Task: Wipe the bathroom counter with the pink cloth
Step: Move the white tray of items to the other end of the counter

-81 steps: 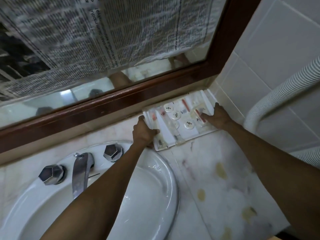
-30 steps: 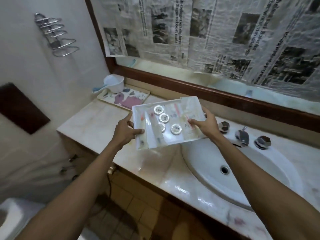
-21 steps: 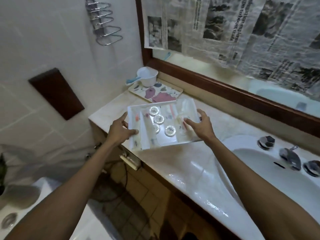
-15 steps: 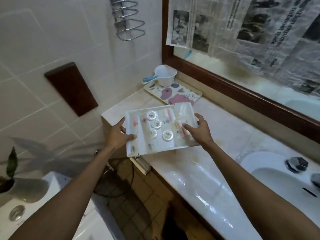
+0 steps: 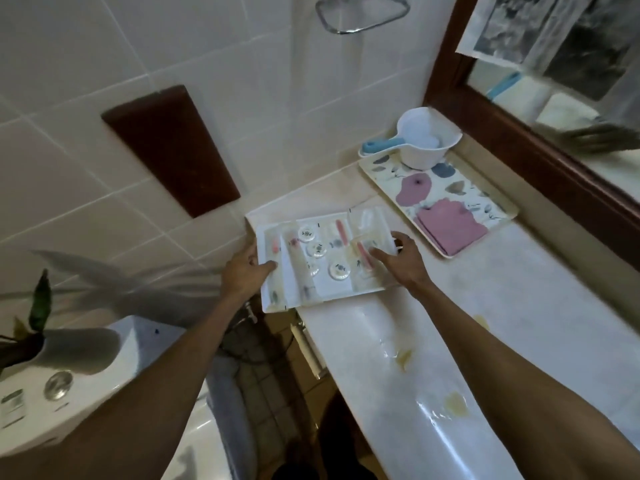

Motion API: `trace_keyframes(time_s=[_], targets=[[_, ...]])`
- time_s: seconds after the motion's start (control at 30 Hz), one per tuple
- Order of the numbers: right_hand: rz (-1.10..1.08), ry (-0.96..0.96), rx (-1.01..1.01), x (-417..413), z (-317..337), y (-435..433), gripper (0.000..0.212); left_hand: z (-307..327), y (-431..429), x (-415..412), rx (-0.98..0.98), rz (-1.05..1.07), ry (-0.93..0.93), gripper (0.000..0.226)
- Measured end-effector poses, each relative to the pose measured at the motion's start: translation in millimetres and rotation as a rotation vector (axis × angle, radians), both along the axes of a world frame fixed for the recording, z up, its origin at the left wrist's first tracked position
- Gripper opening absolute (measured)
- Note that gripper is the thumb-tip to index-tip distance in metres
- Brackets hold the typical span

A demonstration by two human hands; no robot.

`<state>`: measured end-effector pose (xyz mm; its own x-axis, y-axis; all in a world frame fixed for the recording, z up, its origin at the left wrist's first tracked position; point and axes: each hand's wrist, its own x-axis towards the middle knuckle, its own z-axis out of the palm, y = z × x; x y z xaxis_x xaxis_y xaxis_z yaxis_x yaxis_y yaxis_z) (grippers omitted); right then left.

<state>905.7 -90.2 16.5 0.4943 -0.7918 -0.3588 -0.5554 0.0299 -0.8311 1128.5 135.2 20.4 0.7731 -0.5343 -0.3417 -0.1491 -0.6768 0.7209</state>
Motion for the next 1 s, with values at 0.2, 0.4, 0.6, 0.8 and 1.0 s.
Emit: trace_keyframes(time_s=[0.2,0.4,0.6,0.8,1.0], targets=[[0.118,-0.004,-0.012,37.3,-11.5,-31.1,0.054,-21.6,-19.8,25.0,0.060,0.054,0.029,0.058],[0.342,0.216,0.016,68.4,-17.2,-59.7,0.147,-33.9,-39.0,45.4,-0.005,0.137,0.055,0.069],[0.622,0.394,-0.216,76.4,-18.8,-66.4,0.166,-34.4,-46.5,47.2,-0.042,0.183,0.092,0.068],[0.511,0.245,-0.234,78.3,-26.9,-76.6,0.152,-36.9,-51.6,50.9,-0.068,0.231,0.170,0.066],[0.411,0.195,-0.271,81.1,-25.5,-79.7,0.132,-37.0,-56.3,49.0,-0.050,0.230,0.190,0.062]])
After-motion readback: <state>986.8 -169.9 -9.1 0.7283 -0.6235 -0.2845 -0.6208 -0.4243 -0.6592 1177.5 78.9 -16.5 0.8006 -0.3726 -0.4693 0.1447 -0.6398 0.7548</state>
